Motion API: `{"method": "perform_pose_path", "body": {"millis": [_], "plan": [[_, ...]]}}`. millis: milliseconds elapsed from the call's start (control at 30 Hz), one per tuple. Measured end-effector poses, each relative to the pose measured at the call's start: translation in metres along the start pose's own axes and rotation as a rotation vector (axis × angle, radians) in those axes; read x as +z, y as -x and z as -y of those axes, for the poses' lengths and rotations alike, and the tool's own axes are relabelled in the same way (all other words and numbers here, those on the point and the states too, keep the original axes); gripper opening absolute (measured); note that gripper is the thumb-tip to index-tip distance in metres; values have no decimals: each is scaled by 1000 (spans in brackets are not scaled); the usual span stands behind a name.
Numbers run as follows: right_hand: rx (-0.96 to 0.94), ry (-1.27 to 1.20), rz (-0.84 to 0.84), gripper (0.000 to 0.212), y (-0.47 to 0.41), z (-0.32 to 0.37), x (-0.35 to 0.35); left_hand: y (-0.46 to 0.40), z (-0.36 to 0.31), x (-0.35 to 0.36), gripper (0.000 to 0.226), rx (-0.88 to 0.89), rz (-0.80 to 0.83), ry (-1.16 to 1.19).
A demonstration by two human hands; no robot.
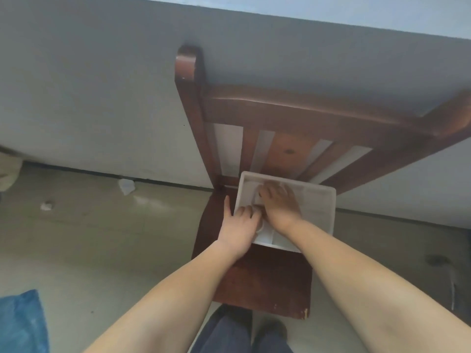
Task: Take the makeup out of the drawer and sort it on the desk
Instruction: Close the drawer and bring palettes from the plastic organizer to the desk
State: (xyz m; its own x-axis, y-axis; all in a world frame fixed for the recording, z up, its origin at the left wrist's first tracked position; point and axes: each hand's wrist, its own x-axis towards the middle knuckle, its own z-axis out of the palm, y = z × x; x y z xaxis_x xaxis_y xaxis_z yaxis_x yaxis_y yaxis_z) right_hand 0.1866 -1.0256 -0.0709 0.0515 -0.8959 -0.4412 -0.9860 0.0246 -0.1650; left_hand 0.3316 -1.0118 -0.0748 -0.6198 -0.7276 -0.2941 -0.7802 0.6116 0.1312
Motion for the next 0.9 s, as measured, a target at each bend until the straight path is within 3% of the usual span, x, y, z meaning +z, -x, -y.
{"method": "perform_pose_path", "body": {"millis": [167,333,600,733,900], "plan": [[8,-71,-32,38,-11,3,0,-4,9,4,54,37,-96,8],[-34,-158,-86,38,7,1,-15,10,17,-7,44,70,-67,241],[-228,-136,-122,41,59,-1,-48,66,-1,-37,40,-279,-208,502],[-446,-99,-186,37,90,11,-53,113,-31,-40,42,-482,-358,546],[-717,-19,-127,37,145,40,-31,200,-86,-13,41,-743,-452,591]]}}
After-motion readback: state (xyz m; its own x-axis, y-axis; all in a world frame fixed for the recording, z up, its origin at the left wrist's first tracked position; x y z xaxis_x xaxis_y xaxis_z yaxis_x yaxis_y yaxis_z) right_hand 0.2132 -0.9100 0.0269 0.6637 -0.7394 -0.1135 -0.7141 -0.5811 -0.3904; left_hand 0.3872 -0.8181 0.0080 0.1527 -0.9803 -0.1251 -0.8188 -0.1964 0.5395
